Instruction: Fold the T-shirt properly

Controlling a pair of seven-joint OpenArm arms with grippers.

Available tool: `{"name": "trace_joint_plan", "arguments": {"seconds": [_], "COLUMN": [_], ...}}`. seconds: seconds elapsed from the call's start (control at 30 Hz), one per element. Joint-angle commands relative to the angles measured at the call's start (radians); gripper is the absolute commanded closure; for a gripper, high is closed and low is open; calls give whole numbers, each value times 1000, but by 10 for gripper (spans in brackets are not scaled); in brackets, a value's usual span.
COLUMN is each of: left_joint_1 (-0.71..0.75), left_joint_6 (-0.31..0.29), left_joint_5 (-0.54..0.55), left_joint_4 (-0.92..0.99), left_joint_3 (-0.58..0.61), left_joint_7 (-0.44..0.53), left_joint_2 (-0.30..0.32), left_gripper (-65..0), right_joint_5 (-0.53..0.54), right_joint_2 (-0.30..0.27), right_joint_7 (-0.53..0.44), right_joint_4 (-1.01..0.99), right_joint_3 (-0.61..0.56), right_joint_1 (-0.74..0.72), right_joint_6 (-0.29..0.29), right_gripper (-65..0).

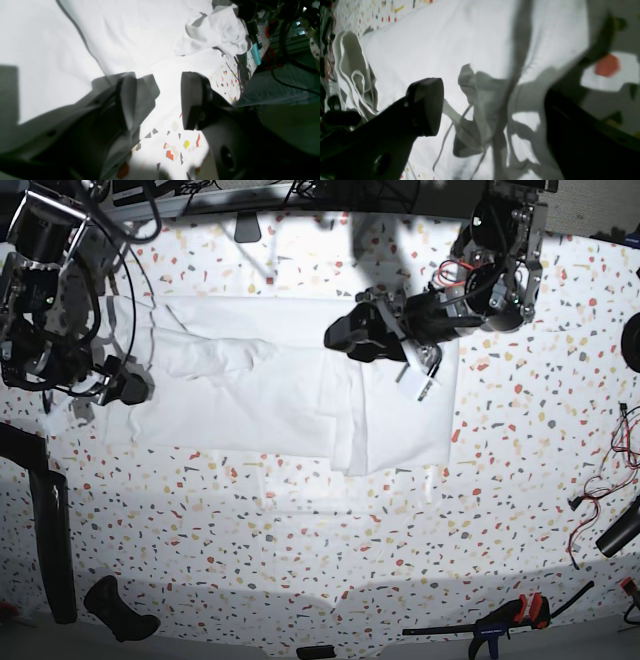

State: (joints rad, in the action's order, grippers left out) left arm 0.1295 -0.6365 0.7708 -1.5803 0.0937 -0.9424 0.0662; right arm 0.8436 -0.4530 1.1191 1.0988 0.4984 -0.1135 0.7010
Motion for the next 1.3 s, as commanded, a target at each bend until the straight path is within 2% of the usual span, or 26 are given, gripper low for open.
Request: {"name": "trace_joint_plan", "arguments": {"seconds": [0.0,0.07,0.1,0.13,0.23,0.27,0.3,0.4,0.6,0.77,0.87,1.0,1.1,1.17,1.27], "left_joint_1": [-13,-13,-13,-13,-13,-13,-13,-13,-13,-13,-24,-74,-92,-97,-97], "left_joint_6": [-11,-11,-11,-11,-11,-11,-11,-11,-11,-11,-11,-11,-11,-12,-37], "left_joint_5": [22,22,22,22,22,22,22,22,22,21,5,-12,-13,-78,-320], "left_joint_4": [-19,-19,-19,-19,-19,-19,-19,-19,-19,-19,-21,-82,-218,-317,-406], "left_joint_3": [0,0,0,0,0,0,0,0,0,0,0,-2,-2,-2,-2], "left_joint_7": [16,16,16,16,16,16,16,16,16,14,5,-85,-45,15,119], "left_joint_2": [-2,-2,-2,-2,-2,-2,-2,-2,-2,-2,-1,2,21,47,101], "left_gripper": [-280,-280,-280,-280,-280,-280,-280,-280,-280,-280,-280,-279,-279,-279,-279], "right_joint_5": [-17,-16,-17,-17,-16,-16,-16,29,201,303,304,262,256,255,256], "right_joint_2": [-6,-6,-6,-6,-6,-6,-6,-6,-6,-6,-6,-7,-7,-7,-6], "right_joint_7": [54,79,89,97,103,103,105,126,269,277,277,277,277,277,277], "right_joint_4": [1,1,1,1,1,1,1,1,2,2,2,2,2,2,2], "right_joint_3": [-16,-25,-25,-25,-25,-25,-25,-25,-25,-25,-25,-25,-25,-25,-25], "right_joint_1": [-2,-3,-3,-3,-3,-3,-3,-4,-56,-142,-190,-238,-260,-266,-266], "right_joint_6": [-3,-3,-3,-3,-3,-3,-3,-3,-3,-3,-3,-3,-3,-3,-3], "right_gripper": [-466,-462,-439,-383,-104,-31,0,0,0,0,0,0,0,0,0]}}
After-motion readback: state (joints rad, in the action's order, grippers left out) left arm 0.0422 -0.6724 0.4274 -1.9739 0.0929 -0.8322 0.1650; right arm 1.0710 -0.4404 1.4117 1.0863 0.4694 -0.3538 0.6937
